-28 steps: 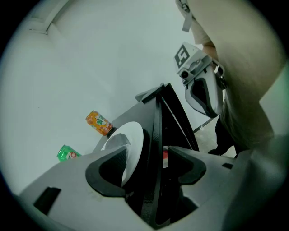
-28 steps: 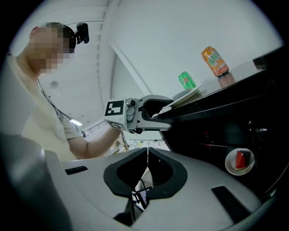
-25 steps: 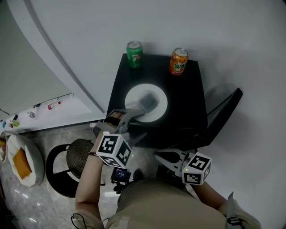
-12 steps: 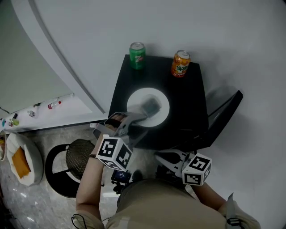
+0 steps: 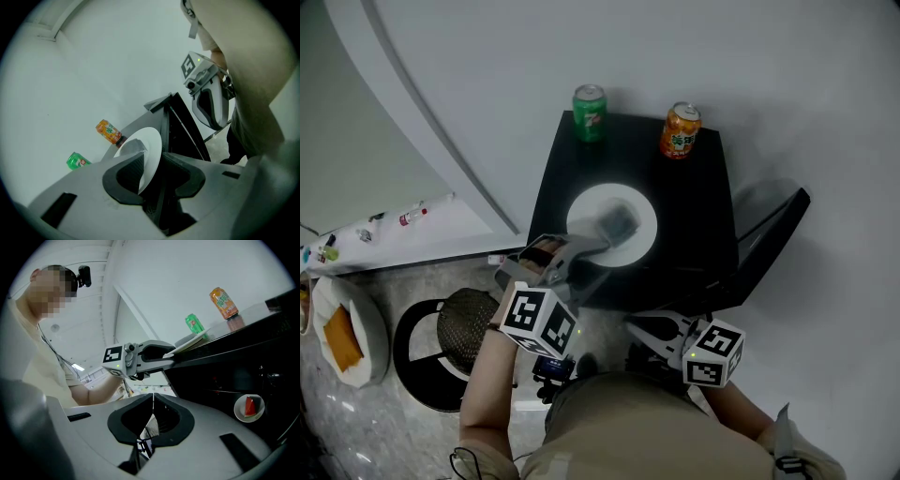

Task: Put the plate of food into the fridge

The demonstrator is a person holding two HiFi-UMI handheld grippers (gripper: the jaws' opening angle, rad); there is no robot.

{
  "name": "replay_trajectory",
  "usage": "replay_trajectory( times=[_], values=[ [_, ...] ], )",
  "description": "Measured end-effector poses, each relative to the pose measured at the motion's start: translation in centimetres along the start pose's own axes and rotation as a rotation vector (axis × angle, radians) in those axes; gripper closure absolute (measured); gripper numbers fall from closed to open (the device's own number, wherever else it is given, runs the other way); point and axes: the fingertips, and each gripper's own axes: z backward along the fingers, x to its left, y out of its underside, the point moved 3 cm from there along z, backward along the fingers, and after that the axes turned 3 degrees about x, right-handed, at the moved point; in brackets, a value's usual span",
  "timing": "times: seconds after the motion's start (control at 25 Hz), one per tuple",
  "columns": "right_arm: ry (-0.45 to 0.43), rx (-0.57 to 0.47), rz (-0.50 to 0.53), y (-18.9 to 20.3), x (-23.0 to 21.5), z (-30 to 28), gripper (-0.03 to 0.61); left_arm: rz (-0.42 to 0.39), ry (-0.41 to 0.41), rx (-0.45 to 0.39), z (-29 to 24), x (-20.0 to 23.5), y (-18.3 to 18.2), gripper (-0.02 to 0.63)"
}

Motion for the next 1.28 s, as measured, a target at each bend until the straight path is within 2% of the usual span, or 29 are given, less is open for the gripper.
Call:
replay_trajectory(
  times=[0.16,0.88,1.04,1.28],
  values=[
    [0.007,-0.002,-0.002,-0.1,-0.1,0.1,0.555,-0.003,-0.008,-0.010,0.4,0.0,-0.1,0.514],
    [0.021,-0.083,-0.042,-2.3,-1.1,0.6,0.555,-0.022,-0.005,-0.014,1.3,-0.8,-0.2,0.525],
    [0.016,-0.128,-0.096,-3.3,-1.5,0.8,0.555,-0.022,-0.003,-0.020,1.6,-1.0,-0.3,0.525],
    [0.024,-0.205,-0.241,-4.7,-2.9,1.4,0.555,-0.023,0.005,-0.028,1.9,-1.4,-0.3,0.525]
  ],
)
